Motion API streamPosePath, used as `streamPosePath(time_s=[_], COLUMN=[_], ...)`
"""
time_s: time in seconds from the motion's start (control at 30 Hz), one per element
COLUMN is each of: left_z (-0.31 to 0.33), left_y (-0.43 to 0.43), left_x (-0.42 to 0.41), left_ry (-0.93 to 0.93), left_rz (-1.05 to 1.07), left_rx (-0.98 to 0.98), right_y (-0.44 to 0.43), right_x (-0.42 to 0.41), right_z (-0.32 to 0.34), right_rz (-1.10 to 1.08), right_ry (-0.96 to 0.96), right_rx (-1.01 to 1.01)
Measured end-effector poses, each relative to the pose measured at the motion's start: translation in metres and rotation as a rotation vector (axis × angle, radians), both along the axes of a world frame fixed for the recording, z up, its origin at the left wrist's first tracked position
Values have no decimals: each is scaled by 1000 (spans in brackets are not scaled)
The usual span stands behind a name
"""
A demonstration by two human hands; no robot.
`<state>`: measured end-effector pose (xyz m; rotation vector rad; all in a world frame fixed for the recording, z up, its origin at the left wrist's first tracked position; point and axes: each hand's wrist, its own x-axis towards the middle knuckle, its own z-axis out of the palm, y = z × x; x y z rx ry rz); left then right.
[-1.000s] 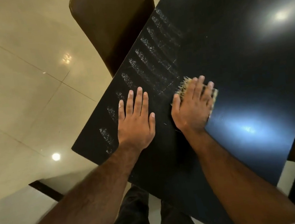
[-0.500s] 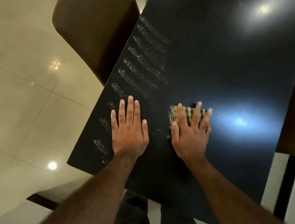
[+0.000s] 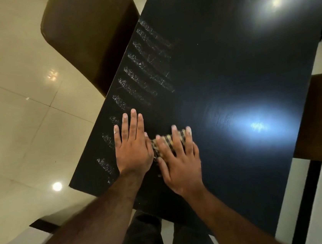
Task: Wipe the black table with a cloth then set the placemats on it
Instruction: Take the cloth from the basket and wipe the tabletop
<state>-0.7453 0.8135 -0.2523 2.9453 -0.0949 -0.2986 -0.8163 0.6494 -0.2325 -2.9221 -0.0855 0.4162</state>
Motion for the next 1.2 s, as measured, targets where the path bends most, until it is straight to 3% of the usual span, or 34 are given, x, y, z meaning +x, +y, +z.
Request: streamPosePath(time_s=[0.13, 0.33, 0.47, 0.63, 0.8, 1.0, 1.2], left_z=[1, 2, 2, 2, 3, -2, 0], left_y=[-3, -4, -4, -8, -11, -12, -14], left_x=[1, 4, 11, 32, 49, 51, 54], left_ry=[10, 28, 38, 15, 27, 32, 42], left_rz=[13, -5, -34, -79, -105, -89, -90], left_rx=[3, 26, 33, 35, 42, 41, 22], right_y=[-34, -40, -3, 4, -39, -49, -1], right_x=[-15, 111, 170, 112, 100, 213, 222], right_z=[4, -10, -16, -10, -8, -19, -20], right_rz=[-157, -406, -324, -34, -112, -386, -166], right_ry=[33, -133, -188, -150, -119, -209, -249], right_rx=[-80, -113, -75, -25, -103, -110, -83])
